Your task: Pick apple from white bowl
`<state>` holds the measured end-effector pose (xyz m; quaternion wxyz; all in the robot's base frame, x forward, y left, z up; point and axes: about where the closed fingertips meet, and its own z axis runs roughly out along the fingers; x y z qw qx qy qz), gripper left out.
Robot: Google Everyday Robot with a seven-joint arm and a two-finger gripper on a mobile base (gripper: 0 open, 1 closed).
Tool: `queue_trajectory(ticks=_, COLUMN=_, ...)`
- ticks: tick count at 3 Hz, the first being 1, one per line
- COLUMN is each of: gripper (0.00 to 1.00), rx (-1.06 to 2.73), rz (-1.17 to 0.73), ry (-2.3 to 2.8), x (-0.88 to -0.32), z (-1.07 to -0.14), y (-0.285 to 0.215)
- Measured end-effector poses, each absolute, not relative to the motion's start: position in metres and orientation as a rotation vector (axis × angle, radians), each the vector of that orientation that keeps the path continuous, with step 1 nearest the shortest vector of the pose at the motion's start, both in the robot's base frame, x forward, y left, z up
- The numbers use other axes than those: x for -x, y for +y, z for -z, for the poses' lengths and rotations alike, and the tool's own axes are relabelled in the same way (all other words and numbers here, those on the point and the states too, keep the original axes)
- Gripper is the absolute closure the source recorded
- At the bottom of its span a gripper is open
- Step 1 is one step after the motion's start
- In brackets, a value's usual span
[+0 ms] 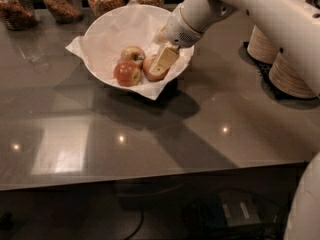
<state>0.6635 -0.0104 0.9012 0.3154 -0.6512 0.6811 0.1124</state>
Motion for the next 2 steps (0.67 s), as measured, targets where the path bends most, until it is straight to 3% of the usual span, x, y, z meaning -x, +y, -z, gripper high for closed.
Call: queue_trajectory(ticks=2, gripper=0.33, rx=1.732, rz=-0.303, ry=1.828, x=-0.673, z=-0.879, y=-0.015)
